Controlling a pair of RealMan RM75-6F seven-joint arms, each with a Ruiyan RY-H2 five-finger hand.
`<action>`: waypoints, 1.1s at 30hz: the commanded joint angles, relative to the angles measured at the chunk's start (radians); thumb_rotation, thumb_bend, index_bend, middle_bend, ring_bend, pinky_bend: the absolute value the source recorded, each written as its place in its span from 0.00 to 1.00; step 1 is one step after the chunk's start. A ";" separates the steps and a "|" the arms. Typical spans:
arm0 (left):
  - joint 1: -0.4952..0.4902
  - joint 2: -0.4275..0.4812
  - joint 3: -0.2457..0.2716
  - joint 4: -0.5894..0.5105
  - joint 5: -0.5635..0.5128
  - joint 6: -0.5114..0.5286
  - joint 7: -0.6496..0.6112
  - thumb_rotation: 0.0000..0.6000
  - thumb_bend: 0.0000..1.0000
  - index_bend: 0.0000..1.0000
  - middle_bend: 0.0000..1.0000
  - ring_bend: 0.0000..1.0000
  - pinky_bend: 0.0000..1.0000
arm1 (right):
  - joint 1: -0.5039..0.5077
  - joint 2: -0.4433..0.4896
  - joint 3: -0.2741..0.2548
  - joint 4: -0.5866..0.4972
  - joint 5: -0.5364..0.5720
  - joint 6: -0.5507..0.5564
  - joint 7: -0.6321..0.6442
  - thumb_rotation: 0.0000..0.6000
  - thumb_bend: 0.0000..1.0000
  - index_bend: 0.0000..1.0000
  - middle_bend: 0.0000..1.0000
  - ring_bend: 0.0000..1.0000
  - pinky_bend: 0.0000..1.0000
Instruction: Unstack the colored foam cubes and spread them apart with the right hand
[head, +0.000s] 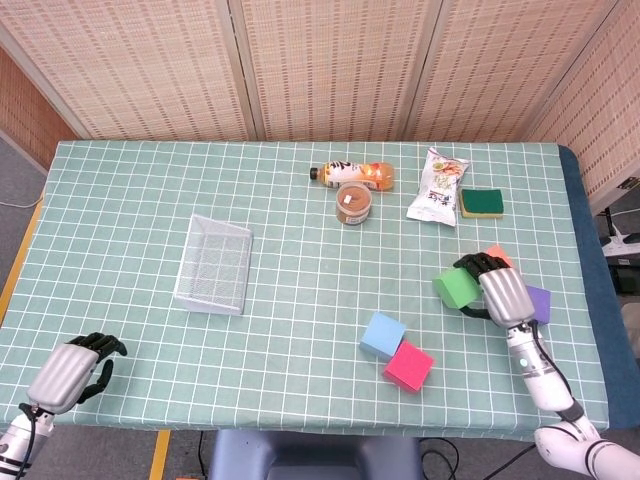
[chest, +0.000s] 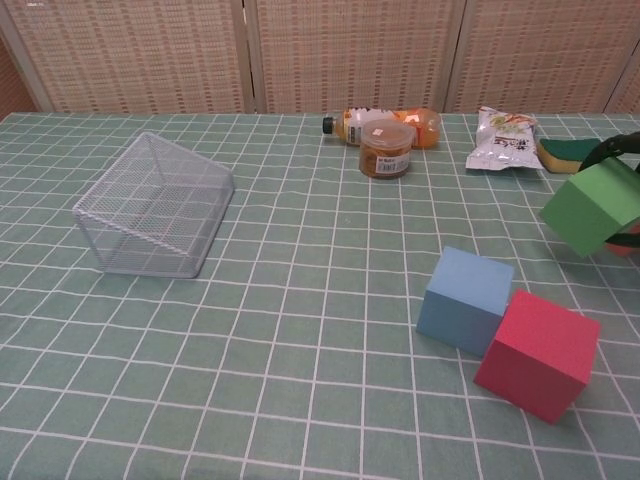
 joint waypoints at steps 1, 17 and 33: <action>0.000 0.000 0.000 0.000 0.000 0.000 0.000 1.00 0.68 0.43 0.41 0.34 0.48 | -0.018 -0.009 0.006 -0.008 0.026 0.018 -0.042 1.00 0.08 0.03 0.00 0.00 0.21; -0.002 -0.001 0.004 -0.003 0.002 -0.006 0.007 1.00 0.68 0.43 0.41 0.34 0.48 | -0.115 0.249 -0.219 -0.465 -0.194 0.108 0.038 1.00 0.08 0.00 0.00 0.00 0.11; -0.003 0.000 0.004 -0.002 0.000 -0.007 0.004 1.00 0.68 0.43 0.41 0.35 0.48 | -0.034 0.280 -0.302 -0.469 -0.309 -0.024 0.148 1.00 0.07 0.00 0.00 0.00 0.12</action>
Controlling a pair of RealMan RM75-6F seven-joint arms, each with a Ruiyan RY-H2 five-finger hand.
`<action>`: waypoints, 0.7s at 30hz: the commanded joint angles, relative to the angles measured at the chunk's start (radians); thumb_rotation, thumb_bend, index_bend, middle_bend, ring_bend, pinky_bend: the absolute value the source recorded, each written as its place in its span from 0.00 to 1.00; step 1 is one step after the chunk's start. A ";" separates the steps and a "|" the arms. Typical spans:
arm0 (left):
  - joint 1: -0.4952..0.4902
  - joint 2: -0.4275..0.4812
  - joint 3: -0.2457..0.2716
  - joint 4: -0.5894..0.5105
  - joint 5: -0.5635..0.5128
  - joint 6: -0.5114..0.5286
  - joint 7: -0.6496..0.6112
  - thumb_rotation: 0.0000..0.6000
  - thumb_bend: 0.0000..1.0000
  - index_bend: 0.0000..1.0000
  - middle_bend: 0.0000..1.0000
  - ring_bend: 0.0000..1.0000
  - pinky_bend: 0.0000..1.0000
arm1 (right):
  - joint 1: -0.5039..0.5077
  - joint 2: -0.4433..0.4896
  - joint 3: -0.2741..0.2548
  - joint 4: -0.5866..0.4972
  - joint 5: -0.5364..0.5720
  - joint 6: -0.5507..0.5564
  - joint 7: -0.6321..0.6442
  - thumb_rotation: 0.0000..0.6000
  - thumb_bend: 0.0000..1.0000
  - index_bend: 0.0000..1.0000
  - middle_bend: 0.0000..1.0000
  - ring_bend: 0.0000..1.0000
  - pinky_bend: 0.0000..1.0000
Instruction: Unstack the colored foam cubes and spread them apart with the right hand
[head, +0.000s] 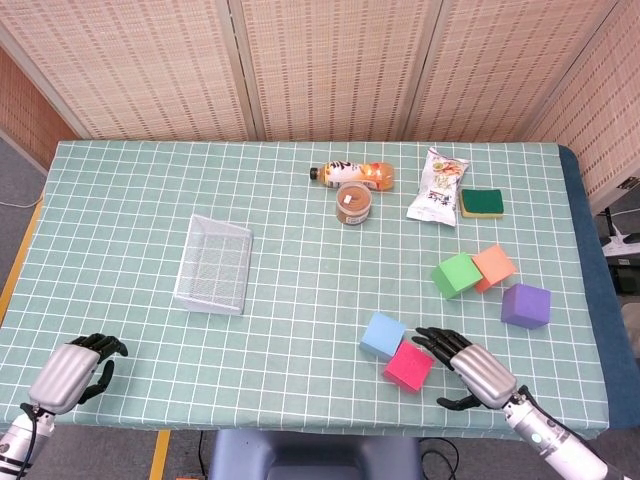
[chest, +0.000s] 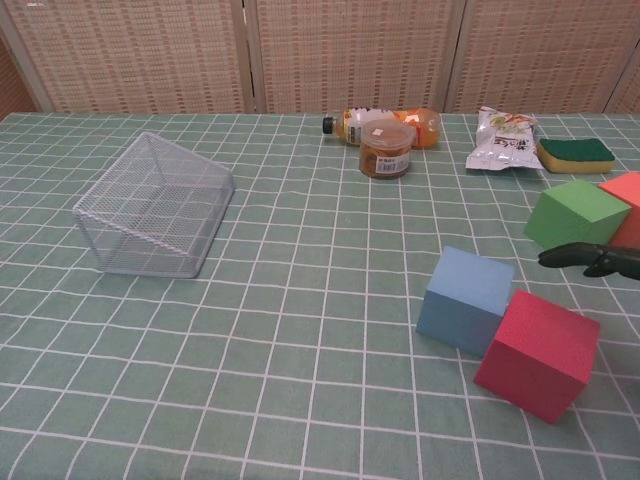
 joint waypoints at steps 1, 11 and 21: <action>0.001 0.001 0.000 0.000 -0.001 0.002 -0.001 1.00 0.68 0.43 0.41 0.35 0.48 | 0.012 -0.021 0.000 0.019 -0.014 -0.007 0.008 1.00 0.07 0.00 0.00 0.00 0.12; 0.002 0.002 -0.001 0.000 -0.001 0.004 -0.004 1.00 0.68 0.43 0.41 0.35 0.48 | 0.034 -0.057 -0.007 0.063 -0.051 -0.002 0.036 1.00 0.07 0.02 0.00 0.01 0.24; 0.002 0.002 -0.001 -0.002 -0.002 0.003 0.002 1.00 0.68 0.43 0.41 0.35 0.48 | 0.094 -0.061 -0.025 0.069 -0.059 -0.080 0.067 1.00 0.07 0.04 0.00 0.11 0.42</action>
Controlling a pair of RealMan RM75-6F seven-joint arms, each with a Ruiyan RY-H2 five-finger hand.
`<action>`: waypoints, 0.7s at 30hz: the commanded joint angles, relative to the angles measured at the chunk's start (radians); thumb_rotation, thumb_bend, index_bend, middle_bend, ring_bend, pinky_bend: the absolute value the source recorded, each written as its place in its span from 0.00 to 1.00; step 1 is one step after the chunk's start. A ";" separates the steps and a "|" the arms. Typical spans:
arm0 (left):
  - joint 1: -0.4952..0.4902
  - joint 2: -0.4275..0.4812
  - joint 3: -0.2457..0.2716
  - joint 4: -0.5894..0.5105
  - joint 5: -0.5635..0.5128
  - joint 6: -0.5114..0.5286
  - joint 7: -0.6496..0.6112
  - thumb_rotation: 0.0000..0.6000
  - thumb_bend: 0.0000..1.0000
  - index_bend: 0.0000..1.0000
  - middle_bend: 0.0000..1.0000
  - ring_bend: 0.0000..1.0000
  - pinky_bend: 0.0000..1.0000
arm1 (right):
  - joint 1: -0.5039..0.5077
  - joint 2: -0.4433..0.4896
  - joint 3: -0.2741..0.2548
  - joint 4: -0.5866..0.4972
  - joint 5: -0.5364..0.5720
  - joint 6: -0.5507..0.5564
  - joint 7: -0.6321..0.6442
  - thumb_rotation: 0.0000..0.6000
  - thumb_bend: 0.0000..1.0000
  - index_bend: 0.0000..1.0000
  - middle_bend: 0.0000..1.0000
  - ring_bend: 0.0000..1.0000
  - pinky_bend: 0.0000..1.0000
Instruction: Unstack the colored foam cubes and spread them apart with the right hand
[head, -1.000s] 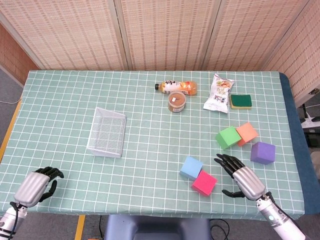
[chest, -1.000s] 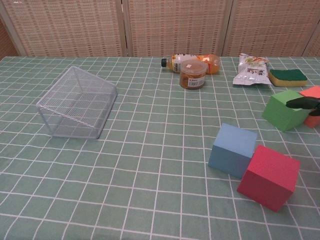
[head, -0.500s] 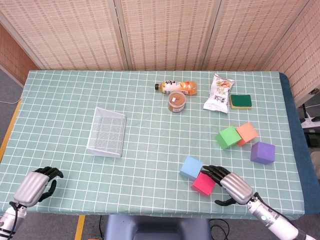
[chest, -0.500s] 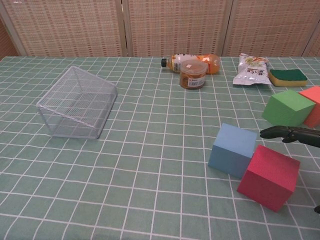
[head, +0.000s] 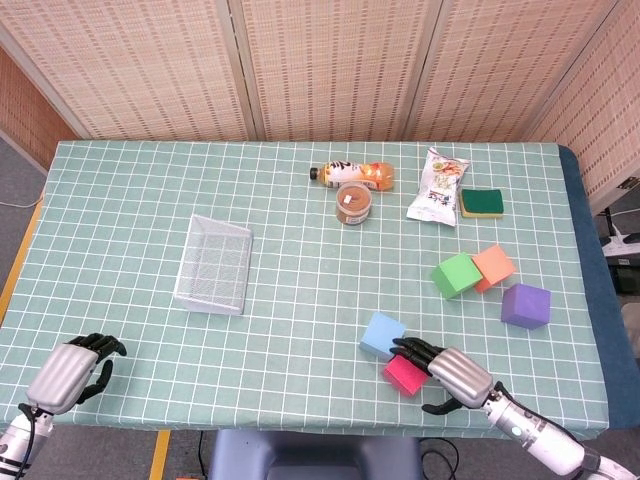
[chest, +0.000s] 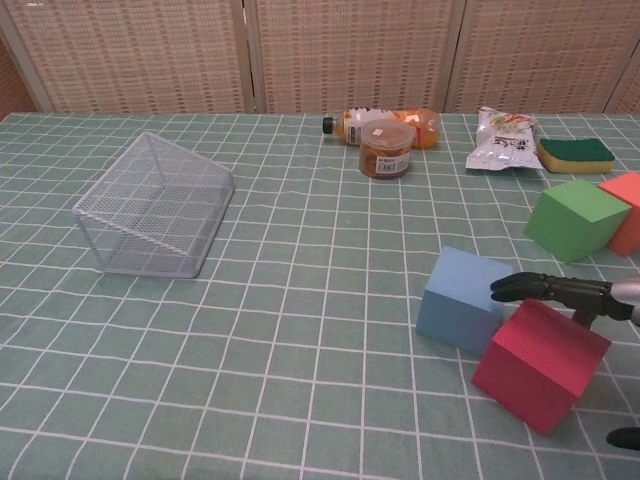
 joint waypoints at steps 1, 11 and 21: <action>0.000 0.000 0.000 0.000 0.000 0.000 0.000 1.00 0.68 0.43 0.41 0.35 0.48 | 0.017 -0.006 -0.007 0.010 -0.006 -0.018 0.009 1.00 0.07 0.04 0.00 0.11 0.42; 0.002 0.002 0.000 0.001 0.004 0.008 -0.003 1.00 0.68 0.43 0.41 0.35 0.48 | 0.016 -0.052 -0.001 0.059 0.003 0.011 0.022 1.00 0.07 0.20 0.17 0.28 0.50; 0.000 0.001 0.001 0.000 0.004 0.003 0.000 1.00 0.68 0.43 0.41 0.35 0.48 | -0.046 -0.113 0.042 0.153 0.024 0.155 -0.017 1.00 0.07 0.62 0.51 0.43 0.56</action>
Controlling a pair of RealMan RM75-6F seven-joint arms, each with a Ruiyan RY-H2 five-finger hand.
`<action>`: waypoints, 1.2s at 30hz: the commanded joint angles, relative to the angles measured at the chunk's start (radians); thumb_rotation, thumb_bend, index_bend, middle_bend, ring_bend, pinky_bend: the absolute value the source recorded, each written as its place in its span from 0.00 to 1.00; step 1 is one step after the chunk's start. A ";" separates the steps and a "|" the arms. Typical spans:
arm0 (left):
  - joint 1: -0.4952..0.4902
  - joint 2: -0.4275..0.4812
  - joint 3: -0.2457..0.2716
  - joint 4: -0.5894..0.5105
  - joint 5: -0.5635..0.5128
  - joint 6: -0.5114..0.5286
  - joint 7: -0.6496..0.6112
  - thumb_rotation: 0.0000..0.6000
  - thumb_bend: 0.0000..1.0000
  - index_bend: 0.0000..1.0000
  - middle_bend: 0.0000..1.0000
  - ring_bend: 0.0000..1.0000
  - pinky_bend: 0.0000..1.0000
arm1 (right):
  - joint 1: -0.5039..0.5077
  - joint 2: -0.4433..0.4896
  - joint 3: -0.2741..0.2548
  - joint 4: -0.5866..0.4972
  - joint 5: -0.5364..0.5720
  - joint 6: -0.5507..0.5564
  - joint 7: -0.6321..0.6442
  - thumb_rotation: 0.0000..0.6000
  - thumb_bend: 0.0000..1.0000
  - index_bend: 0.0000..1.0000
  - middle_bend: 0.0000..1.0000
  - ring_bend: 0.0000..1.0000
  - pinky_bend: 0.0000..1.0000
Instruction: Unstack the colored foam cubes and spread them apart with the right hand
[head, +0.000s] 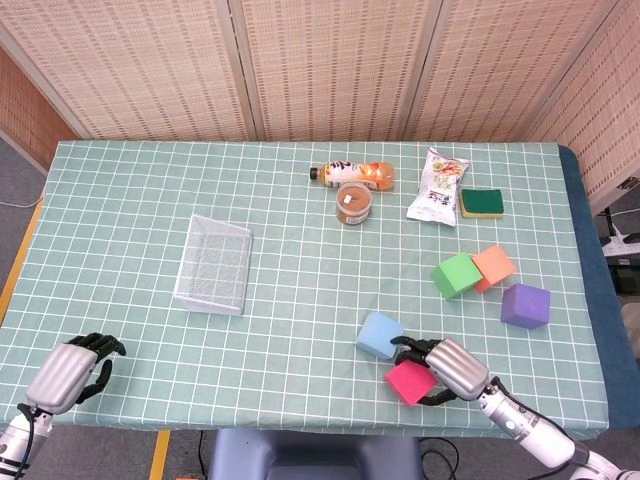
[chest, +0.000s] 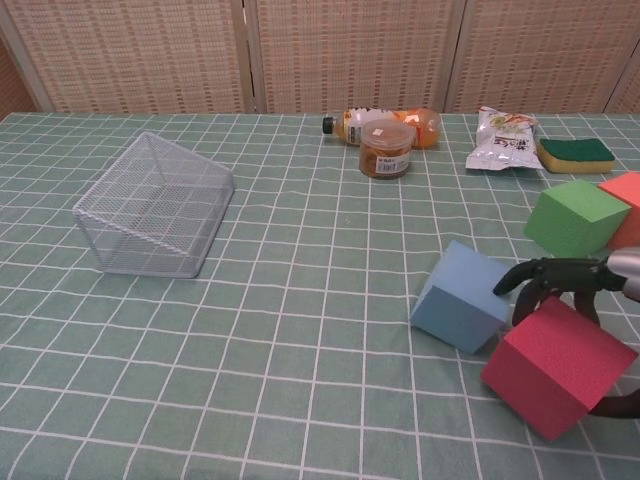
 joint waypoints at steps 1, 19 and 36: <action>0.000 -0.001 0.000 -0.001 0.000 -0.001 0.002 1.00 0.68 0.43 0.41 0.35 0.48 | -0.020 -0.011 0.015 0.018 0.017 0.028 -0.016 1.00 0.07 0.62 0.52 0.43 0.56; -0.002 -0.003 0.000 -0.002 -0.004 -0.008 0.008 1.00 0.68 0.43 0.41 0.35 0.48 | -0.098 0.137 0.152 -0.245 0.409 -0.116 -0.407 1.00 0.07 0.61 0.53 0.42 0.58; -0.001 -0.004 0.000 -0.002 -0.006 -0.009 0.007 1.00 0.68 0.43 0.41 0.35 0.48 | -0.148 0.342 0.071 -0.414 0.384 -0.156 -0.461 1.00 0.06 0.12 0.11 0.04 0.39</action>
